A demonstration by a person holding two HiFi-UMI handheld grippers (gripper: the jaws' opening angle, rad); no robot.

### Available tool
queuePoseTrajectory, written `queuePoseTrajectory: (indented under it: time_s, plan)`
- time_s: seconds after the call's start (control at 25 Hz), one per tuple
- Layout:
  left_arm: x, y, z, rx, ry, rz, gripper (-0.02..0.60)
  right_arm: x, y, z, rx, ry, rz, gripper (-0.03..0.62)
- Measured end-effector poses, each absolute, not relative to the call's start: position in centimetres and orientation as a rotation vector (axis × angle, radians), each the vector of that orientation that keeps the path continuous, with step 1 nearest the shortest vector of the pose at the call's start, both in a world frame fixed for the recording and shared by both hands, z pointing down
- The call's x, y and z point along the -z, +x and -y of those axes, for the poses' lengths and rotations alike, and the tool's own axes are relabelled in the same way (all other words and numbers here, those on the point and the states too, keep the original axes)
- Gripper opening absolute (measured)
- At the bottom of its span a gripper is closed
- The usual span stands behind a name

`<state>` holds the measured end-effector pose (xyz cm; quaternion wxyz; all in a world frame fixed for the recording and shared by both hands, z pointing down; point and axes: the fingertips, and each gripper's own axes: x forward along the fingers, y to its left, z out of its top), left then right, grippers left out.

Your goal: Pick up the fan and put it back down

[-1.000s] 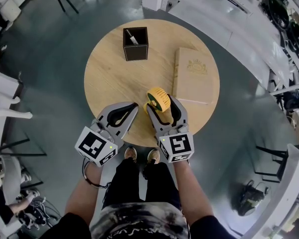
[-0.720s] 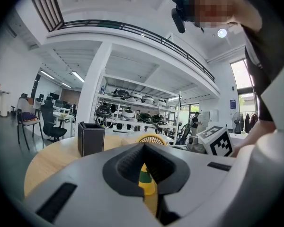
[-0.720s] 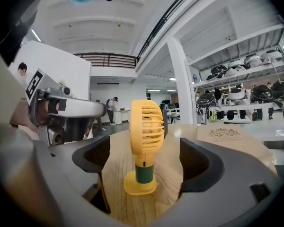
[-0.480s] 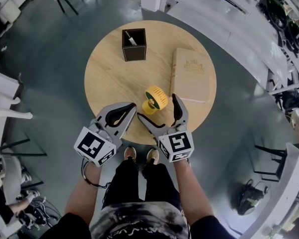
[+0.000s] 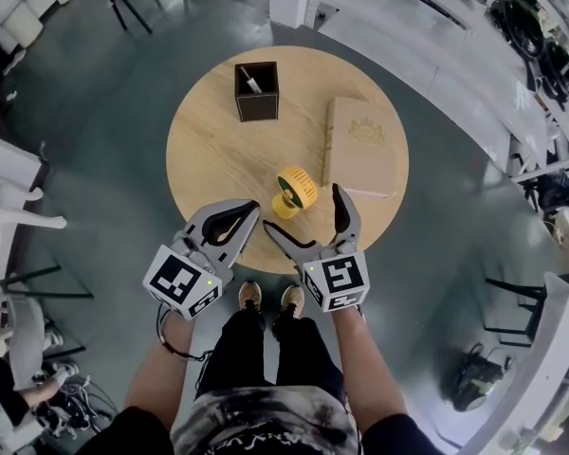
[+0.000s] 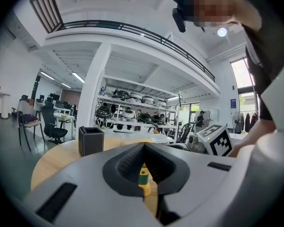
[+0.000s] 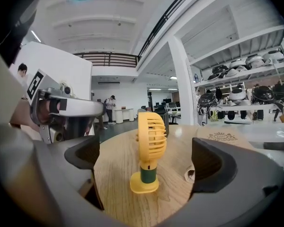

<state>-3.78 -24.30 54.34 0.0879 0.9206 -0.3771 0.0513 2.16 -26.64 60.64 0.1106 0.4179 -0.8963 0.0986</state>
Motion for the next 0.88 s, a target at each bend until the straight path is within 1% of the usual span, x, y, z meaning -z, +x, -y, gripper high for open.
queuePoseTrajectory:
  time_s: [0.36,0.64,0.88]
  plan:
    - [-51.7,-3.2,22.7,-0.179,2.741,1.127,0.017,-58.0,3.6,24.1,-0.3,1.22,2.623,0.587]
    - [-47.9,-2.6,20.3,-0.202,2.721,1.161,0.017,-53.4,5.6,21.4,-0.302,1.211,2.641,0.586]
    - [-44.8,-2.8,17.4,-0.188,2.721,1.179,0.017,-49.7,5.9,18.7,-0.258,1.207,2.648,0.586]
